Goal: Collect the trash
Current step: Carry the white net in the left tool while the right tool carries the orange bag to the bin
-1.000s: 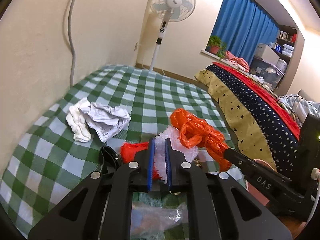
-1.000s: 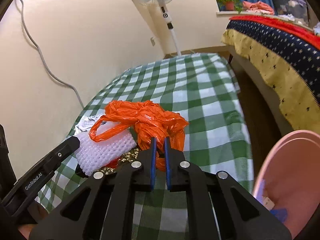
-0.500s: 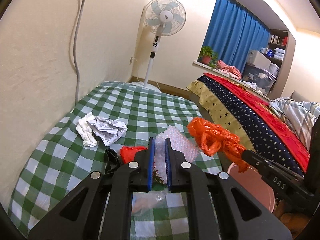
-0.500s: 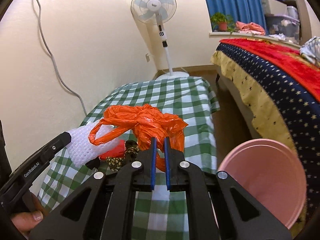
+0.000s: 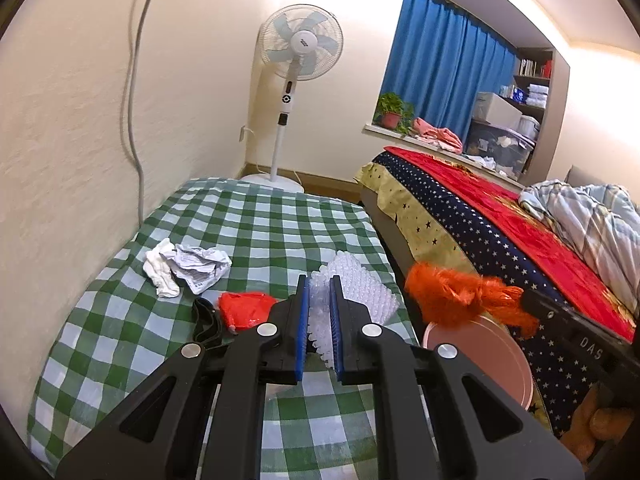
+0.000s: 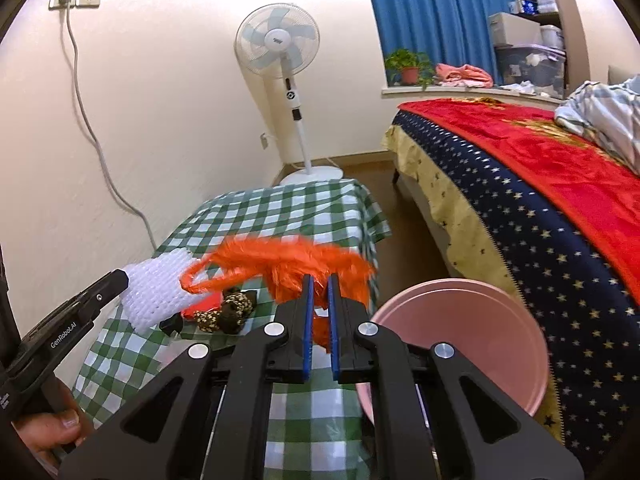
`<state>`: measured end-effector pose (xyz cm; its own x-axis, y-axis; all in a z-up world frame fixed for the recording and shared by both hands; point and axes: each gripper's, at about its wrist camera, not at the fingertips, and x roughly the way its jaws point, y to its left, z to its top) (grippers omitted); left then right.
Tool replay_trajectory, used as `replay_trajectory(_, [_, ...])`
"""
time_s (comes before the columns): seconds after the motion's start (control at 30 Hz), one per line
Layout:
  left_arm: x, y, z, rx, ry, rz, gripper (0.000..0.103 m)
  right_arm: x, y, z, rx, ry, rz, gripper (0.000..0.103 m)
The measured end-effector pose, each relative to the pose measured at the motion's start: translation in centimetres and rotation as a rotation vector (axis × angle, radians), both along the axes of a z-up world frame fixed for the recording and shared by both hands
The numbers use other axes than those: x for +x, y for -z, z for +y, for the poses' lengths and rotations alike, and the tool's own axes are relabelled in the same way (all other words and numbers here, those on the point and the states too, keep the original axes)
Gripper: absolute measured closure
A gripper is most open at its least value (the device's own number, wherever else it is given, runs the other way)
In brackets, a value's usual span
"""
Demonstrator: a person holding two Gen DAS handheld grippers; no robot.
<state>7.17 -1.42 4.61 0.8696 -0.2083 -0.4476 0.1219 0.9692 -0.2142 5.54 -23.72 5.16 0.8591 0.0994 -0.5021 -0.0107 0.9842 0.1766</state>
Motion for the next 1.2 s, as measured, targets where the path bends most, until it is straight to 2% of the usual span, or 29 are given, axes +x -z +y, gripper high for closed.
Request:
replay_trajectory(0.23, [0.0,0.0,-0.9,0.005,0.021,0.007,0.093,-1.0,-0.3,-1.8,-0.003,0.048,-0.001,0.103])
replay_trajectory(0.4, [0.4,0.3,-1.3,0.002,0.031,0.015,0.093,-0.7,0.9,-2.9,0.037,0.051,0.027,0.103])
replay_trajectory(0.67, [0.9,0.7,-2.3,-0.006,0.059,0.018,0.093,-0.9,-0.4,-5.0,0.051,0.092,-0.011,0.103])
replay_trajectory(1.03, [1.1,1.9,-7.1,0.020,0.191,0.018,0.093,-1.4,-0.6,-7.0,0.066,0.124,-0.031,0.102])
replay_trajectory(1.2, [1.3,2.2,-9.3,-0.011,0.268,0.012,0.092,-1.9,-1.0,-7.5,0.056,0.145,-0.047,0.098])
